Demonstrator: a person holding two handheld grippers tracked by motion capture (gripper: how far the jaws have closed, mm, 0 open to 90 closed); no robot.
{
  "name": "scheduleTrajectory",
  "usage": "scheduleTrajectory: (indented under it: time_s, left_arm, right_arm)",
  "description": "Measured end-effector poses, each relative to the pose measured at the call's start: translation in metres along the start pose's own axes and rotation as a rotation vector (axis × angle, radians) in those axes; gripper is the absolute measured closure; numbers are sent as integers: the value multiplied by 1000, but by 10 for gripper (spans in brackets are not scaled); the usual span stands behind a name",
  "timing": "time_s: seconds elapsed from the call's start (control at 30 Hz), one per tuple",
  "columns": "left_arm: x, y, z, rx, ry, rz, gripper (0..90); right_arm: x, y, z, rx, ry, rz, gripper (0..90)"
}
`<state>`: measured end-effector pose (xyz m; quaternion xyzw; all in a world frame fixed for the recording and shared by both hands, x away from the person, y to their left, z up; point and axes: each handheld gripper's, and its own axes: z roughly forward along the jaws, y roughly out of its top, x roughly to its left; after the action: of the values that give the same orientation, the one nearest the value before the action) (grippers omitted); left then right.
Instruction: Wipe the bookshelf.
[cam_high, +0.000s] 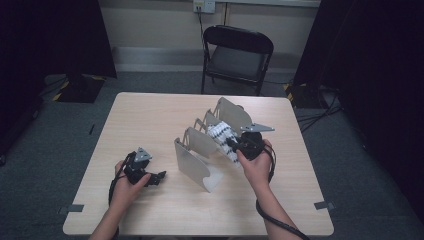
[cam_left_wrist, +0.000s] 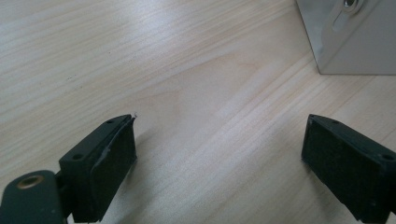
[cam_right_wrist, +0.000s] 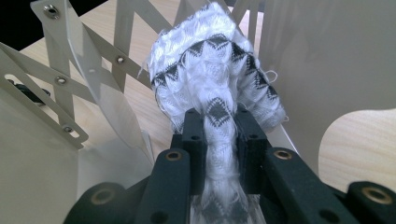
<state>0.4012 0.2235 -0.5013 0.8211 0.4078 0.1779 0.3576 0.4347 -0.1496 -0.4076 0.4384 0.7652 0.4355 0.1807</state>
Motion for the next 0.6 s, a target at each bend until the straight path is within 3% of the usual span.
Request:
scheduleTrajectory:
  time_s: [0.6]
  left_arm:
    - [0, 0, 0, 0, 0, 0, 97]
  right_arm:
    - [6, -25, 17, 83, 0, -36, 775]
